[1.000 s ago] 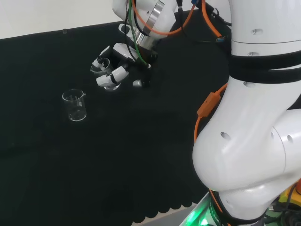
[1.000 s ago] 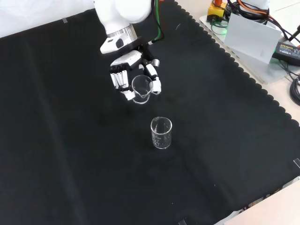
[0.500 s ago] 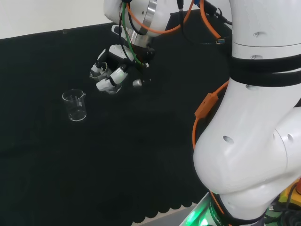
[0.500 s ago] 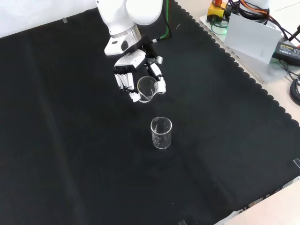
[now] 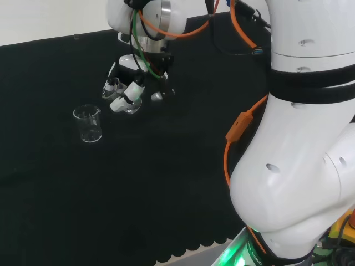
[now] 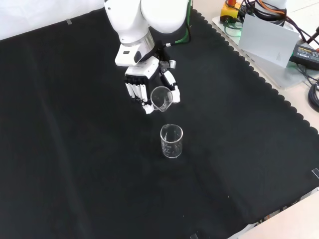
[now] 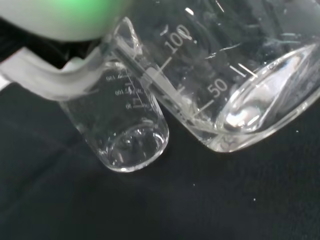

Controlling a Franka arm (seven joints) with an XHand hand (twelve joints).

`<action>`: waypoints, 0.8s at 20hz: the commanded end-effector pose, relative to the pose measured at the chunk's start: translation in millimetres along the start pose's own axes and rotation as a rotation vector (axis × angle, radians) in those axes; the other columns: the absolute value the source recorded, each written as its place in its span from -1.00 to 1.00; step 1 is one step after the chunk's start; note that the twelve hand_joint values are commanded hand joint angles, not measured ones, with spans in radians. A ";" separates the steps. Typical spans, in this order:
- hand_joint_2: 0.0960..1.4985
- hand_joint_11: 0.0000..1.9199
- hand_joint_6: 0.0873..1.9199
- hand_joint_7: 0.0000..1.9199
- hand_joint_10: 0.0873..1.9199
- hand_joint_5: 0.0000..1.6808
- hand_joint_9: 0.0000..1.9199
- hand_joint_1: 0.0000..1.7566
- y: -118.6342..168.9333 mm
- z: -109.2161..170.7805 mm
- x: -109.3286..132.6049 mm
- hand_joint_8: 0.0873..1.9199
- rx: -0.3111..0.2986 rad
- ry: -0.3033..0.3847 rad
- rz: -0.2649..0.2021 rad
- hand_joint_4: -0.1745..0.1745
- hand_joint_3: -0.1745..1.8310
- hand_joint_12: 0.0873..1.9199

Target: Pour the water from the handheld beaker into the one on the table.

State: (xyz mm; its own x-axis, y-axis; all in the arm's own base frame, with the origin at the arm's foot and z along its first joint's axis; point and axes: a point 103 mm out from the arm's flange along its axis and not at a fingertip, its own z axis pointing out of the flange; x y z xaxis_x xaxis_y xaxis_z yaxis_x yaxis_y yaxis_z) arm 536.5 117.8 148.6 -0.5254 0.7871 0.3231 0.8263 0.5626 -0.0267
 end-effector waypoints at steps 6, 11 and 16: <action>-0.34 0.46 -1.00 0.98 -1.00 0.88 0.85 0.35 22.4 -0.3 23.7 -1.00 0.108 -0.129 0.019 0.74 -0.14 -0.26; -0.34 0.48 -1.00 0.99 -1.00 0.89 0.85 0.36 31.2 -1.8 30.6 -1.00 0.146 -0.182 0.023 0.60 -0.13 -0.28; -0.34 0.49 -1.00 0.99 -1.00 0.89 0.85 0.36 35.4 -3.3 32.6 -1.00 0.177 -0.210 0.041 0.58 -0.13 -0.28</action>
State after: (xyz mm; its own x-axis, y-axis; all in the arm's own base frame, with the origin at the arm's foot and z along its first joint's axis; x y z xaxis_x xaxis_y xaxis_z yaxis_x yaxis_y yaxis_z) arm 549.5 156.9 161.7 -0.5364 0.8315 0.1448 0.8144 0.5549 -0.1698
